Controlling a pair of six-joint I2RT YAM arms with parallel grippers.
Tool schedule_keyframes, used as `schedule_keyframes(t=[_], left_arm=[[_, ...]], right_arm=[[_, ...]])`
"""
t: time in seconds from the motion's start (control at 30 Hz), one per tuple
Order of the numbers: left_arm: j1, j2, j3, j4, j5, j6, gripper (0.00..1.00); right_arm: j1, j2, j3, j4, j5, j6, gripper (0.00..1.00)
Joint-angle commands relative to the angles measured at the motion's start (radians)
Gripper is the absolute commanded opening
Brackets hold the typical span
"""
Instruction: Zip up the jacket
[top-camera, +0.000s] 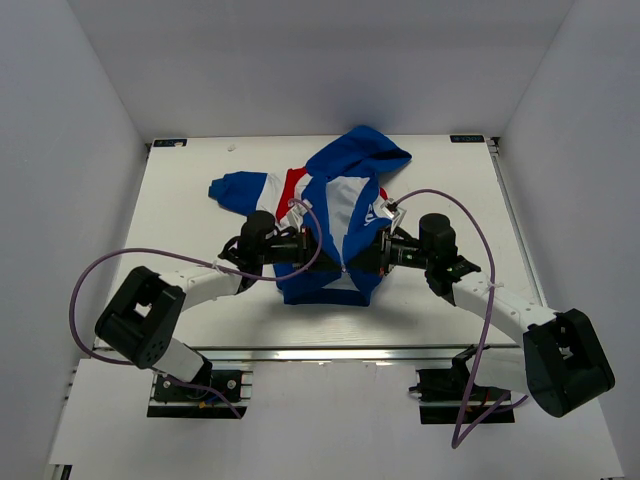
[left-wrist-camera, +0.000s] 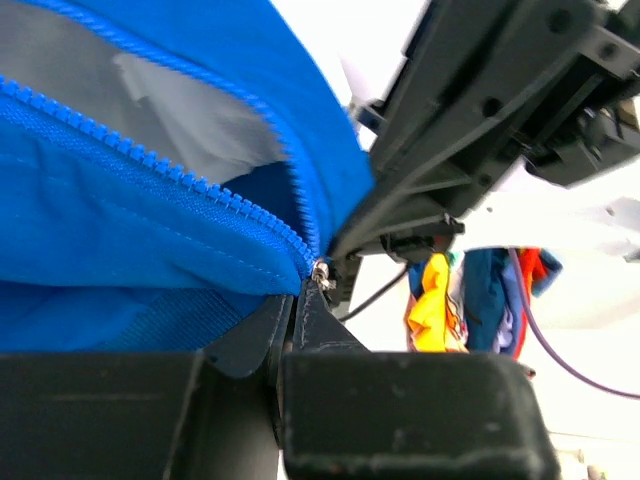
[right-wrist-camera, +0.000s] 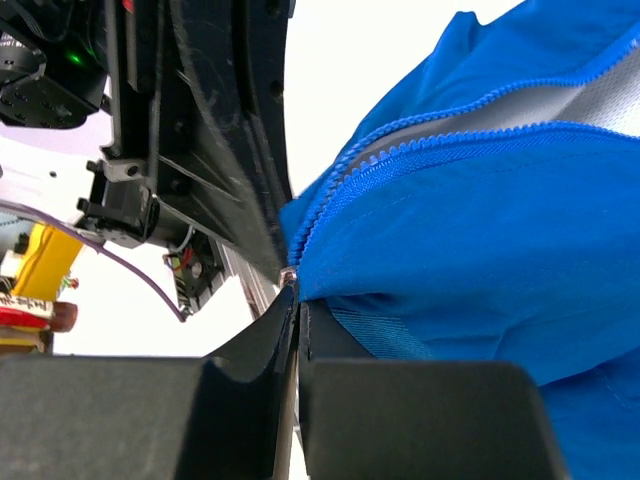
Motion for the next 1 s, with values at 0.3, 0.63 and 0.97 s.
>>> schedule_keyframes(t=[0.3,0.63,0.97], left_arm=[[-0.017,-0.145,0.02,-0.239,-0.136,0.176,0.0],[-0.076,-0.188,0.027,-0.328,-0.188,0.24,0.0],[-0.083,-0.217,0.081,-0.419,-0.297,0.231,0.0]], right_arm=[[0.008,0.012,0.079,0.109,0.073,0.136,0.0],[0.008,0.043,0.11,0.187,0.096,0.188,0.0],[0.008,0.067,0.163,-0.029,0.066,0.068,0.11]])
